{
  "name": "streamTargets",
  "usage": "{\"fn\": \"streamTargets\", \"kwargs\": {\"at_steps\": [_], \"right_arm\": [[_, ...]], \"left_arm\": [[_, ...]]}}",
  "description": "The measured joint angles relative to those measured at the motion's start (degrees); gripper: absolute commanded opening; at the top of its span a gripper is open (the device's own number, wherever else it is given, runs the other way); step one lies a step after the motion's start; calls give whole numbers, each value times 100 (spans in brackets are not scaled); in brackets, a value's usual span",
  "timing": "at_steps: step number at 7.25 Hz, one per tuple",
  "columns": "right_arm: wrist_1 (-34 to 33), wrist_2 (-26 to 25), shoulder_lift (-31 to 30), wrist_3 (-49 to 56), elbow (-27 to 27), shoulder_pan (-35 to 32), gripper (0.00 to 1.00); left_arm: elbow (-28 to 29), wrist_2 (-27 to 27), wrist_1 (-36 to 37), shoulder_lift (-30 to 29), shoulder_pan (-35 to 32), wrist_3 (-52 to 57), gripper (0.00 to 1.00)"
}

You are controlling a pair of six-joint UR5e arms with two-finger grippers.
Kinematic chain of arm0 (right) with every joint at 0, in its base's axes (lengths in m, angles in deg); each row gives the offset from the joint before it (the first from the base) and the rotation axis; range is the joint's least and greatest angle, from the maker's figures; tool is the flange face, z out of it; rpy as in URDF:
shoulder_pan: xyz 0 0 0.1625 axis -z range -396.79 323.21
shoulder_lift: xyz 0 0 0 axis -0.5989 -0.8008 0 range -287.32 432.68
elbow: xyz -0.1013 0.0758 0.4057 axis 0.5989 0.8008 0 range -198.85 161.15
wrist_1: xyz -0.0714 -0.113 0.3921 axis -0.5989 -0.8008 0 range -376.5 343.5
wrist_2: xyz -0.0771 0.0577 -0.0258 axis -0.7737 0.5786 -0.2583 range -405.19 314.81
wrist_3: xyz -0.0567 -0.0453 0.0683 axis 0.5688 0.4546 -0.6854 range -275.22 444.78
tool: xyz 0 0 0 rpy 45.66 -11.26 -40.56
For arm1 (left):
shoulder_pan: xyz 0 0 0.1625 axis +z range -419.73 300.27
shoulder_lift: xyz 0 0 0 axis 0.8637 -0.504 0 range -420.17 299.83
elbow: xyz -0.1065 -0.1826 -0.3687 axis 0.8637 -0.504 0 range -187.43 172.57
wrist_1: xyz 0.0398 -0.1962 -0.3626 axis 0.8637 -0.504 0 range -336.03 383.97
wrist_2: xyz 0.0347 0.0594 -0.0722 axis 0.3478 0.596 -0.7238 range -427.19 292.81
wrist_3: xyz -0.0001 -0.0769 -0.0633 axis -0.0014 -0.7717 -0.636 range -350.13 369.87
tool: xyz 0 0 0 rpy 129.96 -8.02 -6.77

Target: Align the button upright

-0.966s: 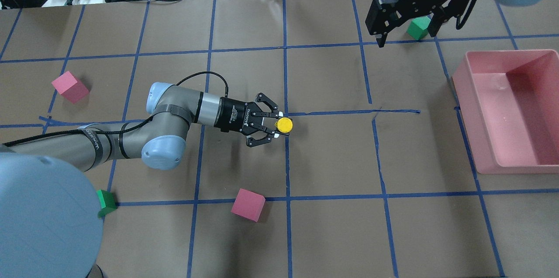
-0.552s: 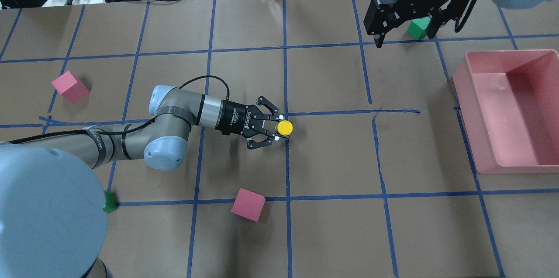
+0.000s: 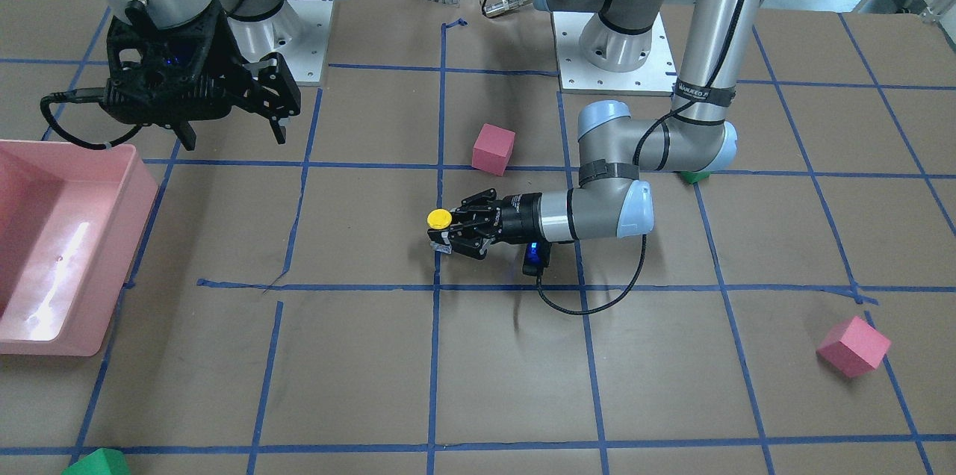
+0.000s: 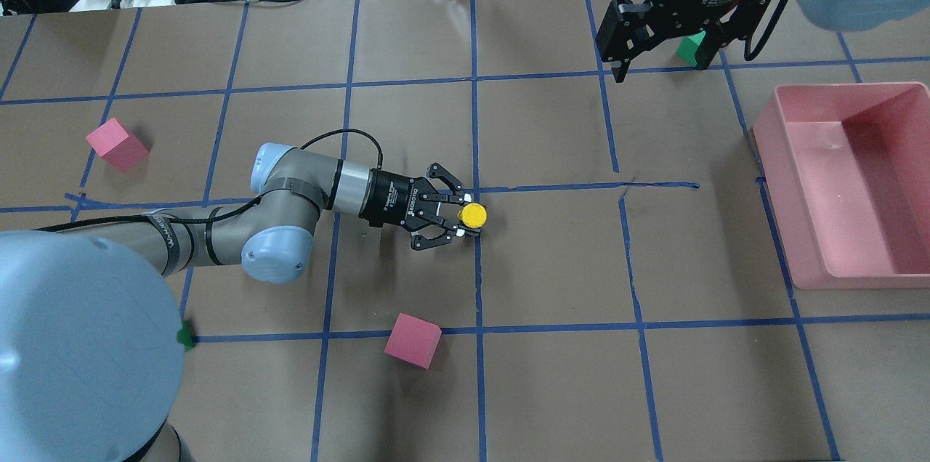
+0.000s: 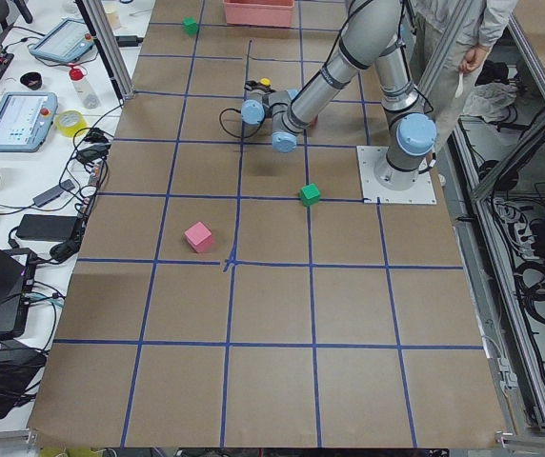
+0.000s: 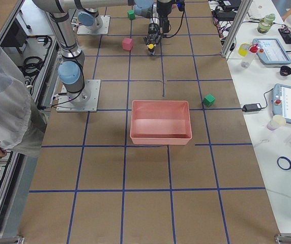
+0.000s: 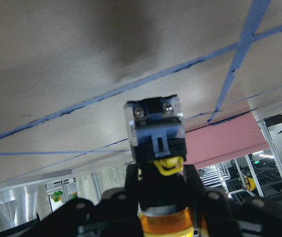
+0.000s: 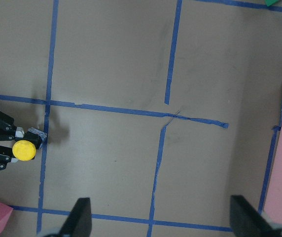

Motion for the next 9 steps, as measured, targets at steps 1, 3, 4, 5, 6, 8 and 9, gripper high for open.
{"fn": "streamTargets", "kwargs": {"at_steps": [1, 3, 4, 5, 6, 8, 9], "right_arm": [[-1, -5, -7, 2, -5, -3, 100], [-7, -2, -21, -2, -43, -4, 100], [-8, -1, -28, -4, -62, -4, 100], [-9, 0, -34, -5, -70, -4, 100], [-9, 0, -37, -5, -73, -4, 100], [-9, 0, -39, -5, -78, -4, 100], [-9, 0, -39, -5, -79, -4, 100]], "left_arm": [[17, 34, -17, 3, 4, -12, 100], [169, 111, -44, 39, 7, -133, 100], [323, 289, -54, 95, 28, -330, 100], [534, 519, -62, 175, 102, -561, 100], [823, 891, -77, 283, 243, -758, 100], [1504, 2103, -341, 590, 451, -545, 100], [1782, 2816, -622, 786, 480, 100, 100]]}}
